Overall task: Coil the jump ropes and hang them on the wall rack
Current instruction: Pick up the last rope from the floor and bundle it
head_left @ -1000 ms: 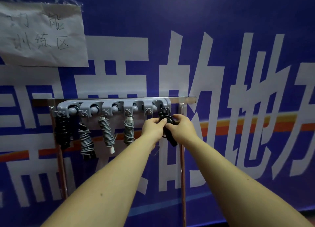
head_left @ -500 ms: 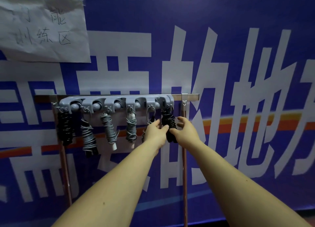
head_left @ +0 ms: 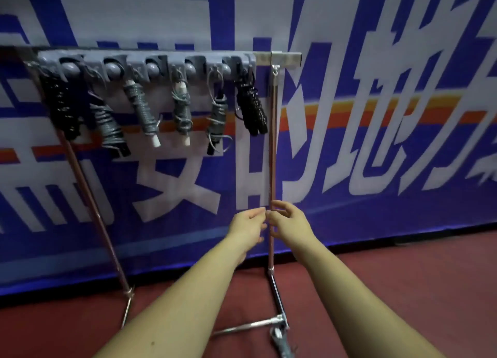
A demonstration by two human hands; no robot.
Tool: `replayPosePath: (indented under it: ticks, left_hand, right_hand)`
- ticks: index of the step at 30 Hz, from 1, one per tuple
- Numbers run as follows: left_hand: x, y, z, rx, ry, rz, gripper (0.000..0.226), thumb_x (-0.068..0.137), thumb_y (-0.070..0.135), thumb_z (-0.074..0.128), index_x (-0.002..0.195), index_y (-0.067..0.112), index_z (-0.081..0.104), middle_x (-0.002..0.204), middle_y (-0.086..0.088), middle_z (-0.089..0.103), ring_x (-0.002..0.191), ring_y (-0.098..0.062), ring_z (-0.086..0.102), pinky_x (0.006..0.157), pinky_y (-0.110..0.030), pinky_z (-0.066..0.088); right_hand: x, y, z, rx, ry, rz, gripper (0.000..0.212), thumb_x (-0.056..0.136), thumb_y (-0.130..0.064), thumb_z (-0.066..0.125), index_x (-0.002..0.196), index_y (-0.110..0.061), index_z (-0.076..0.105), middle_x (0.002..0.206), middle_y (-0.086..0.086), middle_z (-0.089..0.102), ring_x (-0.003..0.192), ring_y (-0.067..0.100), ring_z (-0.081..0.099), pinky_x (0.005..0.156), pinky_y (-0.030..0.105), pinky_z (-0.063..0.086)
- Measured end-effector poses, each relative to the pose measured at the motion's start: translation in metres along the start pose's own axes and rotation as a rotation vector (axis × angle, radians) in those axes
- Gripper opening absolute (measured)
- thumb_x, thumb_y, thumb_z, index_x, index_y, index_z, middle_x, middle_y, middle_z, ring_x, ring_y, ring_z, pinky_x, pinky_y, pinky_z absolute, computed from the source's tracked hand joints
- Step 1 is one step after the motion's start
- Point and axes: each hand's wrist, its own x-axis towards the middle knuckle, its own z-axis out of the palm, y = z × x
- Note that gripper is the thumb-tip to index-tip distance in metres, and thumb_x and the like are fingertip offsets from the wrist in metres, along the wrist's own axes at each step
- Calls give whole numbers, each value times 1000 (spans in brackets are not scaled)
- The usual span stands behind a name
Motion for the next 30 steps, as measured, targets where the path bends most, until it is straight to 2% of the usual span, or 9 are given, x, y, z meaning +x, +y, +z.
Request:
replayPosePath:
  ticks: [3,7,10,13,19,22,25,28,30]
  left_hand:
    - [0,-58,14,5,-26,-88,30,105,24,50,133,20,61,108,7,68,93,-6,65,85,-36,55]
    - [3,-141,30,18,-17,-210,28,103,25,54,129,17,64,97,9,68,83,-7,64,77,-31,48]
    - [6,-197,39,38,-17,-318,26,104,26,53,128,21,63,101,6,67,94,-14,63,72,-28,47]
    - [17,-256,48,63,-41,-423,24,105,24,50,127,25,59,110,-1,62,96,-18,58,72,-29,49]
    - [49,-369,62,143,-80,-590,11,104,26,52,110,30,60,112,-2,61,102,-19,56,87,-39,51]
    - [67,-415,70,147,-105,-653,18,104,28,51,119,29,61,116,-1,62,108,-21,58,89,-39,51]
    - [81,-449,81,132,-129,-708,24,105,27,49,127,28,59,118,-1,60,110,-22,56,89,-38,47]
    - [96,-481,94,128,-133,-739,30,105,25,47,133,25,57,128,-3,61,112,-23,57,87,-36,44]
    - [103,-495,101,134,-144,-751,32,105,24,46,135,23,57,126,-4,61,107,-22,55,88,-36,46]
  right_hand:
    - [-12,55,-5,7,-6,99,51,75,-37,67,125,-26,62,117,-1,69,105,20,70,97,47,55]
    - [-27,134,-12,-58,6,219,28,84,-24,69,111,-30,64,111,0,72,97,16,69,94,44,55]
    - [-31,196,-14,-114,13,318,26,88,-13,65,113,-20,66,108,2,72,87,17,65,90,43,54]
    - [-32,261,-13,-166,0,434,25,88,-13,65,113,-16,67,108,4,73,87,19,67,87,40,56]
    - [-25,377,-10,-270,-37,566,21,92,-18,66,113,-12,66,99,2,69,85,16,61,68,19,47]
    - [-16,432,-4,-347,-69,605,29,93,-21,65,119,-8,65,101,3,69,90,17,63,81,26,49]
    - [-10,470,4,-396,-74,608,32,91,-25,68,120,-11,66,102,4,70,93,21,65,81,28,47]
    - [0,503,15,-423,-53,612,44,91,-21,67,132,-10,58,120,12,68,113,29,63,94,33,45]
    - [6,523,21,-474,-58,611,54,90,-25,66,140,-11,51,129,14,64,122,33,58,102,39,44]
